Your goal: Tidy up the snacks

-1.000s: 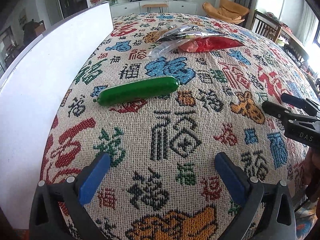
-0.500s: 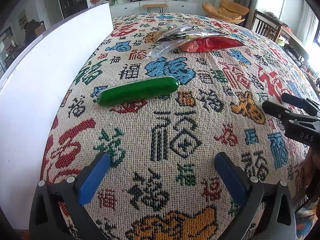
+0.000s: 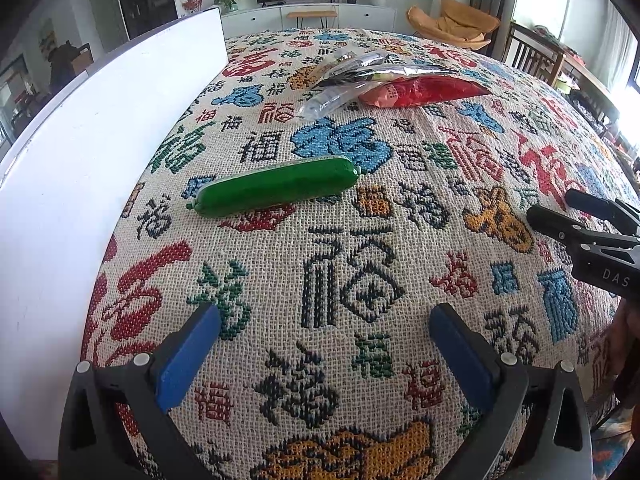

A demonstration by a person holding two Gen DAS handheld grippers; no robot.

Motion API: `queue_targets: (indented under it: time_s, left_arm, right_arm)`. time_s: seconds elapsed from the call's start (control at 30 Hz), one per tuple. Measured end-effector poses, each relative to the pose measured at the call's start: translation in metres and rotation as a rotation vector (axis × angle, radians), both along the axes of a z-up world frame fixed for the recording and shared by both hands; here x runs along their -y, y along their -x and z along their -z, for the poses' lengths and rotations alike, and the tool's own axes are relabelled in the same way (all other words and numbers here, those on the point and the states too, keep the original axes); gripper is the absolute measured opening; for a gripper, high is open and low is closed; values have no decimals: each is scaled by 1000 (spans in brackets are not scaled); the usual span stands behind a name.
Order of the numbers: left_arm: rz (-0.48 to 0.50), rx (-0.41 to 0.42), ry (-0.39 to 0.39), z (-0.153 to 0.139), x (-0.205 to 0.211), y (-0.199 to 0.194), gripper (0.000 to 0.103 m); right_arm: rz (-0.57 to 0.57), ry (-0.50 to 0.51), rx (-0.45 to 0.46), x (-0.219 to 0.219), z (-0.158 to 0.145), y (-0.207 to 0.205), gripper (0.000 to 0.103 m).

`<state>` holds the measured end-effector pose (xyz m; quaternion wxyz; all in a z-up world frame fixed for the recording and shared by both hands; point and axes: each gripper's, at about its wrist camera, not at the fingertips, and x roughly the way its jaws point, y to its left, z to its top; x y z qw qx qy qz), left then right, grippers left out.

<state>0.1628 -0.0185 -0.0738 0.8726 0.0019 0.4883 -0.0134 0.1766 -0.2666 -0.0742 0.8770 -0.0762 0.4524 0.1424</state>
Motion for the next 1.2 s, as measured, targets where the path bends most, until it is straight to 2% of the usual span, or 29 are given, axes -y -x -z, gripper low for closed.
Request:
queue_targets:
  time_s: [0.57, 0.73, 0.87, 0.93, 1.0, 1.1, 1.2]
  left_arm:
    - [-3, 0, 1, 0, 0, 2, 103]
    - [35, -69, 76, -6, -13, -6, 103]
    - [87, -108, -3, -2, -26, -16, 103]
    - [85, -93, 3, -2, -29, -28, 103]
    - [53, -71, -1, -2, -29, -49, 103]
    - [10, -34, 2, -2, -24, -87, 103]
    - [-20, -5, 1, -1, -23, -116, 103]
  right_arm:
    - [1, 0, 0, 0, 0, 0, 88]
    - [-1, -1, 0, 0, -1, 0, 88]
    - [-40, 51, -29, -2, -7, -15, 87]
    - [-46, 89, 2, 0, -10, -28, 87]
    - [-34, 122, -10, 4, -5, -48, 87]
    - [-37, -6, -35, 18, 2, -73, 88]
    - [-23, -9, -6, 20, 4, -80, 90]
